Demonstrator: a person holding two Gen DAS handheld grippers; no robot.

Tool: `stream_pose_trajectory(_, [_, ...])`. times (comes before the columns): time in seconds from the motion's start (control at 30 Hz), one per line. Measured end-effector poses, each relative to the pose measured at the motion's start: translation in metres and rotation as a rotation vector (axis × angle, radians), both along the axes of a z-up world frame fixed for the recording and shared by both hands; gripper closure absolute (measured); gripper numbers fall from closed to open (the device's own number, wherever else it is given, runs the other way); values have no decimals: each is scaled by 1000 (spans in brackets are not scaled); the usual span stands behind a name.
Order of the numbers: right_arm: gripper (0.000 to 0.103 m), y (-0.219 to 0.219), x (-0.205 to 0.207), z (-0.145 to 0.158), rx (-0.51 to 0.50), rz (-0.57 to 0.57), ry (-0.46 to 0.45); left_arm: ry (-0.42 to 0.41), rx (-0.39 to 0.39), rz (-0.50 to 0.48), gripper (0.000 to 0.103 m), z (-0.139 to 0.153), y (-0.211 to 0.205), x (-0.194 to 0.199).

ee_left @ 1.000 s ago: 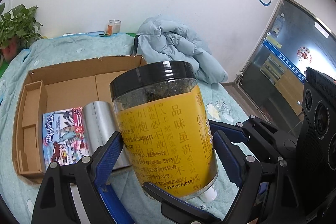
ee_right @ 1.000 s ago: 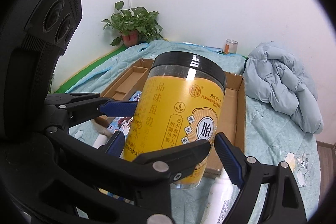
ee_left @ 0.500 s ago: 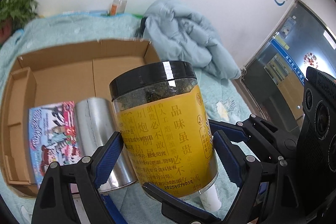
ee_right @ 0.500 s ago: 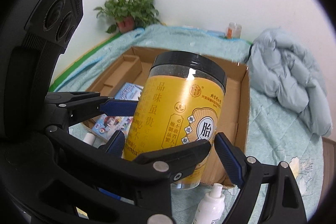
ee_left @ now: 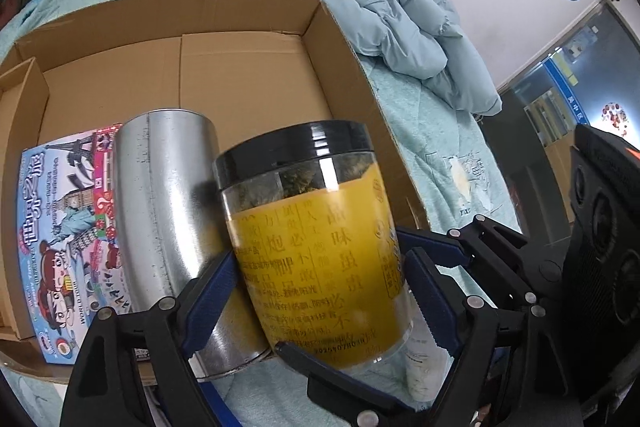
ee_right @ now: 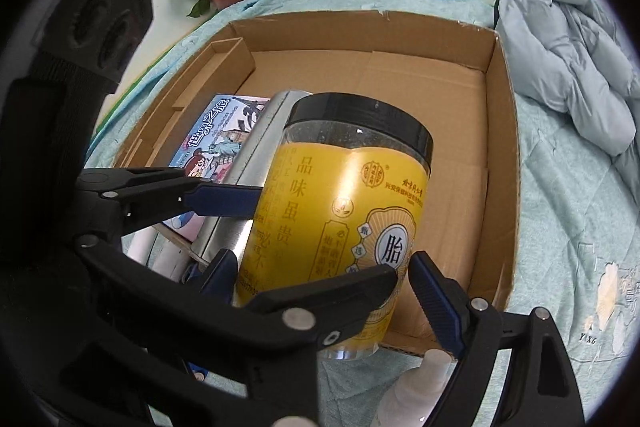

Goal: Organize rigid objects
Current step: 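Lower the jar beside the silver cylinder and open the right tool, then grasp the white spray bottle lying on the quilt with the right tool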

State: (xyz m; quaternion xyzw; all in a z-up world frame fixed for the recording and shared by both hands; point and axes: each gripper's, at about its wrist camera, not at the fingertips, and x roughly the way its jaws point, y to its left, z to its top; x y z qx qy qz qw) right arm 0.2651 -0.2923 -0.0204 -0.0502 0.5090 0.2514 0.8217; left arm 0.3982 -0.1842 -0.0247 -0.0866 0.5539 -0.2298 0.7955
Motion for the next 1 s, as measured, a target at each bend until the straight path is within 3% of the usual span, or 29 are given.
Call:
stream_pose_trajectory(0.17, [16, -5, 10, -14, -14, -35, 69, -34, 54, 5, 23, 8, 8, -13])
stream_pose_trajectory(0.27, [15, -6, 8, -15, 5, -33, 80, -58, 39, 21, 23, 17, 25, -29])
stream_pose_trajectory(0.37, [15, -9, 2, -9, 23, -16, 83, -134, 36, 52, 23, 35, 47, -52])
stream_pose_trajectory(0.53, [15, -33, -21, 9, 22, -71, -7, -263, 71, 118, 21, 63, 80, -85])
stream_pose_trajectory(0.73, [15, -61, -39, 25, 108, -169, -72, -443, 186, 253, 8, 97, 120, -125])
stream_pose_trajectory(0.83, [15, -66, -53, 32, 88, -197, -122, -533, 260, 312, 1, 116, 137, -149])
stream_pose_trajectory(1.0, [15, -69, -79, 21, 69, -204, -107, -559, 311, 334, 0, 122, 147, -177])
